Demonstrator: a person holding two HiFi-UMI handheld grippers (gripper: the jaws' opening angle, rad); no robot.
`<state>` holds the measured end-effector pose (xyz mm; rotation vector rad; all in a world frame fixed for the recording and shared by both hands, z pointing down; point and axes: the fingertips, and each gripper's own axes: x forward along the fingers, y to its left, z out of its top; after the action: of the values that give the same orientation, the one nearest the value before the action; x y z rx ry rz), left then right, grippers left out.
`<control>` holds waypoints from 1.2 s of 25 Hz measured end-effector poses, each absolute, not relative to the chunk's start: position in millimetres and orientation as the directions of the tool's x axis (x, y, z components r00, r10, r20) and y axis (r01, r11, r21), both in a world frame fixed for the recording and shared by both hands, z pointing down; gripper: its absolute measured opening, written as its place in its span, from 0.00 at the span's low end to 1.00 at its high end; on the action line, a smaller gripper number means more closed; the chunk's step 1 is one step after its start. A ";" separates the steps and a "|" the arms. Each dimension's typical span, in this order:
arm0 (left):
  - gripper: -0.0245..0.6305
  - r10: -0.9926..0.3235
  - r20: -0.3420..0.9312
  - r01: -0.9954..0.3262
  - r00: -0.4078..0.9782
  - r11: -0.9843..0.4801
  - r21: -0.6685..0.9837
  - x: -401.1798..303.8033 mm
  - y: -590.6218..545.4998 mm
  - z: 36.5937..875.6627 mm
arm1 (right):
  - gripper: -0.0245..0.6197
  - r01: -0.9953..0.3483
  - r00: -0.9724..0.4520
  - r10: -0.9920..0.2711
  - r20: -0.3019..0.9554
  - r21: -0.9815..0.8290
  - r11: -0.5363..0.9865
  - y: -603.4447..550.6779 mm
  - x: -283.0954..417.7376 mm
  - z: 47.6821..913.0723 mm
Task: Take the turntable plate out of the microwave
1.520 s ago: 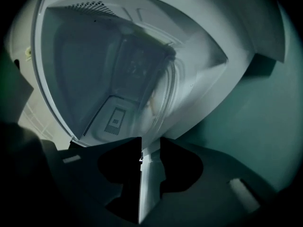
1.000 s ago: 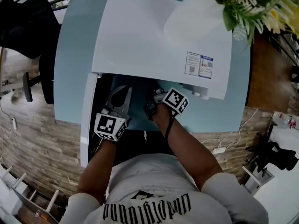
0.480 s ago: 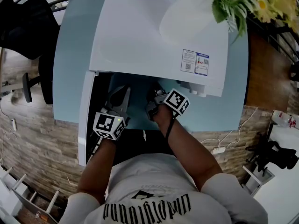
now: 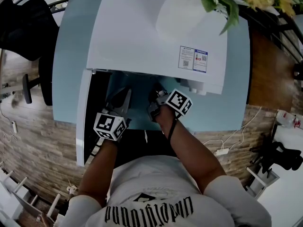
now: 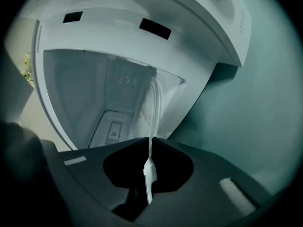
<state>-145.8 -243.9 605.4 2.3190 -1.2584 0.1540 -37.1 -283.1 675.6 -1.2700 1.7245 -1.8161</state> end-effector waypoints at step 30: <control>0.48 -0.776 0.349 -0.687 0.525 -0.144 0.712 -144.4 -233.0 657.4 | 0.07 -0.341 -0.589 -0.710 0.385 -0.915 -0.214 -237.0 -9.9 674.7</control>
<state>-144.4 -233.0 657.4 1.8753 -1.2044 -0.1258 -9.9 -237.0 674.7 -1.2416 1.7623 -1.8742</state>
